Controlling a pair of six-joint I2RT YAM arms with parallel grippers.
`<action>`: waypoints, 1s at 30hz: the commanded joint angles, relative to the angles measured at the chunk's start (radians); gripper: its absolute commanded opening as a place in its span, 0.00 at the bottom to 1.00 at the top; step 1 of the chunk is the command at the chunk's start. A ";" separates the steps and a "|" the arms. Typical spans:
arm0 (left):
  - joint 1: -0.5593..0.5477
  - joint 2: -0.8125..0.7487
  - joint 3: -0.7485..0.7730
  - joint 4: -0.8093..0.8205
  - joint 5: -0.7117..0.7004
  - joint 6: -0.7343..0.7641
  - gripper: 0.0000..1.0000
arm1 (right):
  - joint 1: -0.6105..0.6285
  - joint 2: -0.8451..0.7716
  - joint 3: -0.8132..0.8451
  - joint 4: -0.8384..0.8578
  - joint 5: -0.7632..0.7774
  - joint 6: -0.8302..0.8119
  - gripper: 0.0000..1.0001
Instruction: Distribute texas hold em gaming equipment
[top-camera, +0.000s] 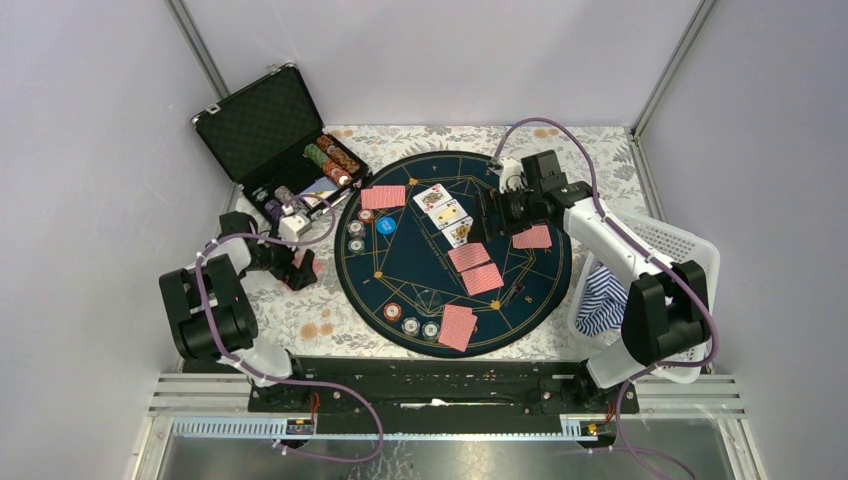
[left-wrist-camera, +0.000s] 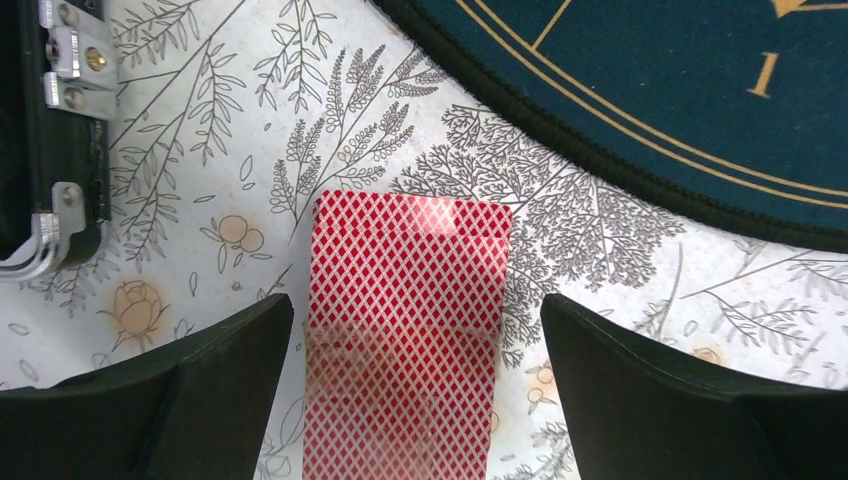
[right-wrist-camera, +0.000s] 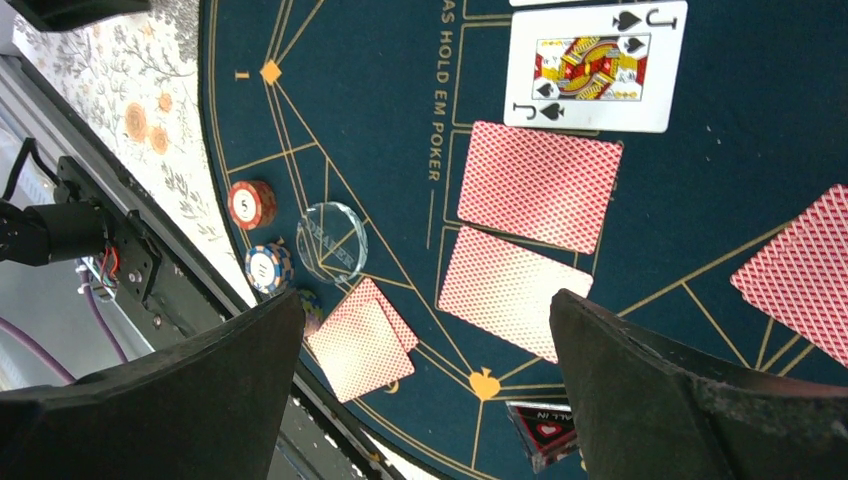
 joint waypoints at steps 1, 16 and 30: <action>0.007 -0.076 0.103 -0.135 0.006 -0.029 0.99 | -0.031 -0.047 0.032 -0.064 0.002 -0.061 1.00; -0.254 -0.272 0.221 -0.398 -0.024 -0.086 0.99 | -0.079 -0.202 -0.041 -0.438 -0.013 -0.872 1.00; -0.383 -0.327 0.142 -0.299 -0.008 -0.254 0.99 | -0.074 -0.135 -0.201 -0.407 -0.015 -1.529 0.92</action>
